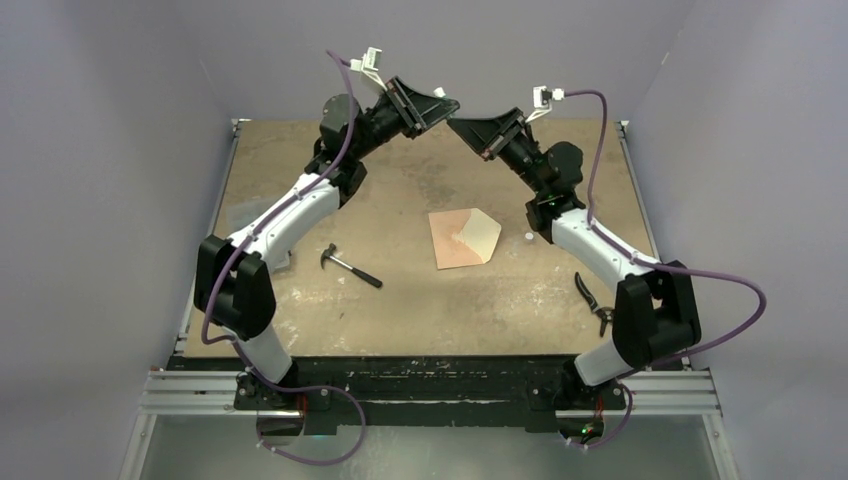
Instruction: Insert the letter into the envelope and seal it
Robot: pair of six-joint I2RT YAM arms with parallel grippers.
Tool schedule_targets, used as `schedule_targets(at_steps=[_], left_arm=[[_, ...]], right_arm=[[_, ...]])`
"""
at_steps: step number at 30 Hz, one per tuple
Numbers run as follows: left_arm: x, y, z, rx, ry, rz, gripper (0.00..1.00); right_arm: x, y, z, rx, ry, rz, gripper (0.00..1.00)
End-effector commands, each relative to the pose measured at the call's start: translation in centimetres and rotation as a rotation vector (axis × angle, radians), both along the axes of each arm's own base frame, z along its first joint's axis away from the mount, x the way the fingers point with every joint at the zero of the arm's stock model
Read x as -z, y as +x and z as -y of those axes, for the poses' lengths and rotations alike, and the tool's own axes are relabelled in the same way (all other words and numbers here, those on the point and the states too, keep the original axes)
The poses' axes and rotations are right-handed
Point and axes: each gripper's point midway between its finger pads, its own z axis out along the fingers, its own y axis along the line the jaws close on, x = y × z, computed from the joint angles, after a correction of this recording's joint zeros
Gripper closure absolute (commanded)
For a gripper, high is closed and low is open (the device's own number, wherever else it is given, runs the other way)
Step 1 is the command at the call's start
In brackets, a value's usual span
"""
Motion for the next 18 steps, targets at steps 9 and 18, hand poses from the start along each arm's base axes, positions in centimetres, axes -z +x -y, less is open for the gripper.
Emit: schedule_targets(at_steps=[9, 18], left_arm=[[-8.6, -5.9, -3.5, -0.07, -0.151, 0.587, 1.0], [-10.5, -7.3, -4.5, -0.118, -0.168, 0.718, 1.0]], right_arm=[[-8.4, -7.4, 6.2, -0.46, 0.744, -0.033, 1.0], [-10.3, -10.1, 9.9, -0.546, 1.05, -0.063, 0.79]])
